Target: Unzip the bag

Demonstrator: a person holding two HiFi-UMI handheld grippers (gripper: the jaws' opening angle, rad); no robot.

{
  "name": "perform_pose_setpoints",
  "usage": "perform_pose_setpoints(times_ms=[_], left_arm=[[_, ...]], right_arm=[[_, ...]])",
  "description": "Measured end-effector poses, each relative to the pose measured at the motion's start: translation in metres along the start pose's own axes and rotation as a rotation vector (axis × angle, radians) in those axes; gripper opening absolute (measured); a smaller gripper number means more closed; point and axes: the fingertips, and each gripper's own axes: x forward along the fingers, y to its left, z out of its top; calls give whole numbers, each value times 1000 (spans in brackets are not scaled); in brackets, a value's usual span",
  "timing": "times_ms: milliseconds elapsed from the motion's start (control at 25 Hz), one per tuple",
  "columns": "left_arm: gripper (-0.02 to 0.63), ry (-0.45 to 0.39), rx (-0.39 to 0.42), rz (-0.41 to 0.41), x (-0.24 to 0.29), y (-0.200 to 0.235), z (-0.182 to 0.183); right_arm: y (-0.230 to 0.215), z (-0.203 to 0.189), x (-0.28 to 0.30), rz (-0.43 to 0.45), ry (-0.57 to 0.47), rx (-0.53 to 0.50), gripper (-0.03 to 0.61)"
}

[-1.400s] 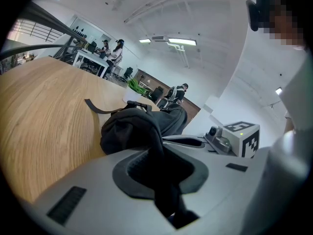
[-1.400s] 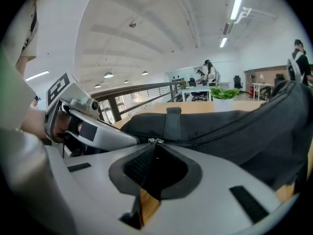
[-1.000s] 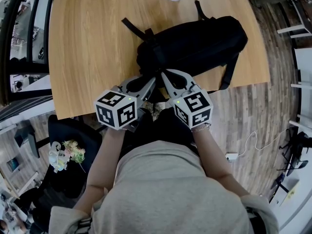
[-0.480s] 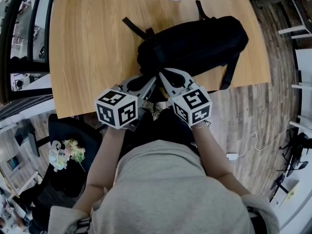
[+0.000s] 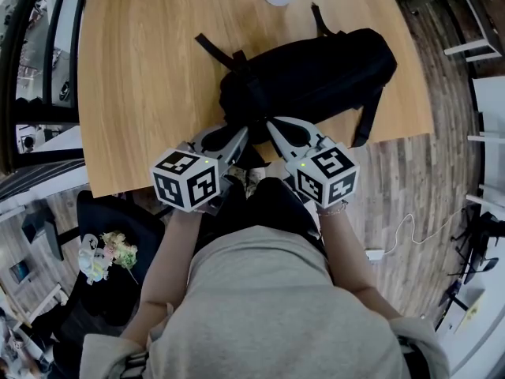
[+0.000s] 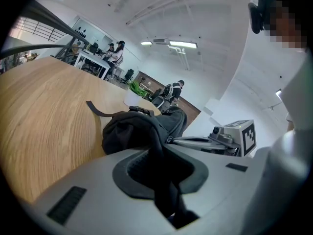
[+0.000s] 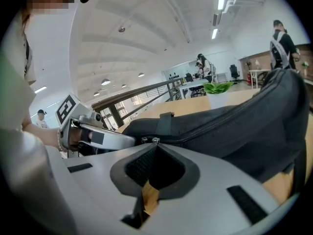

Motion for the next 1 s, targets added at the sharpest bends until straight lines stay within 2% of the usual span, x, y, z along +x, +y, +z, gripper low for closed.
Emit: perform_pose_setpoints(times_ms=[120, 480, 680, 1000], left_arm=[[64, -1, 15, -2, -2, 0, 3], [64, -23, 21, -18, -5, -1, 11], [64, -65, 13, 26, -6, 5, 16], [66, -155, -15, 180, -10, 15, 20]], right_arm=[[-9, 3, -8, -51, -2, 3, 9], [-29, 18, -23, -162, 3, -74, 9], [-60, 30, -37, -208, -10, -103, 9], [-95, 41, -56, -151, -28, -128, 9]])
